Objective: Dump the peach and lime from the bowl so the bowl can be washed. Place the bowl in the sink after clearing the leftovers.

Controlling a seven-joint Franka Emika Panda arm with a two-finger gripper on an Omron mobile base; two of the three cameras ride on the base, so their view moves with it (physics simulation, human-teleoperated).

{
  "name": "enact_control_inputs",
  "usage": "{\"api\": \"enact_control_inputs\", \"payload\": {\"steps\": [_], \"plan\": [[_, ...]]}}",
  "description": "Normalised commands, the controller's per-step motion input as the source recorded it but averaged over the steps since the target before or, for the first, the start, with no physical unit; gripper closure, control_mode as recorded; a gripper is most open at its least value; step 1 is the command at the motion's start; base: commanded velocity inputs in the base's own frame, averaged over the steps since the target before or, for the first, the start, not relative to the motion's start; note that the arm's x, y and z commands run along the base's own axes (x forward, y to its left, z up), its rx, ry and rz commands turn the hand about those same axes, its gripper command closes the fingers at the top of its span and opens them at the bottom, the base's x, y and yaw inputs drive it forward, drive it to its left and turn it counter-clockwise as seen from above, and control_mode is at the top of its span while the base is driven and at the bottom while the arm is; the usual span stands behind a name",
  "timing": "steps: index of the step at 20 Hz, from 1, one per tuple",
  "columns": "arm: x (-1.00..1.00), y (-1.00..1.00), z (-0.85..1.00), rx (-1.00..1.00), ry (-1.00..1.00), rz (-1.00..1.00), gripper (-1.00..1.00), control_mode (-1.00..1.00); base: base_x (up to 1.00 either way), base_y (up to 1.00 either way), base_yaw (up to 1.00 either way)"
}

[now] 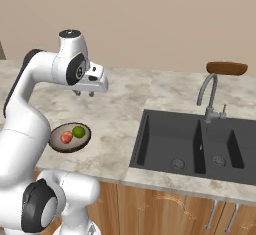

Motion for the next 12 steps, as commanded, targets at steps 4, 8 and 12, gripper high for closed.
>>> {"api": "enact_control_inputs", "payload": {"steps": [4,8,12], "plan": [[-0.06,0.09,0.00,0.05,-0.02,0.00,-1.00,-1.00,0.00,0.00,0.00],[-0.38,0.20,-0.54,0.00,0.04,0.00,-1.00,-1.00,0.00,0.00,0.00],[-0.05,0.41,-1.00,-0.15,0.28,0.00,-1.00,-1.00,0.00,0.00,0.00]]}}
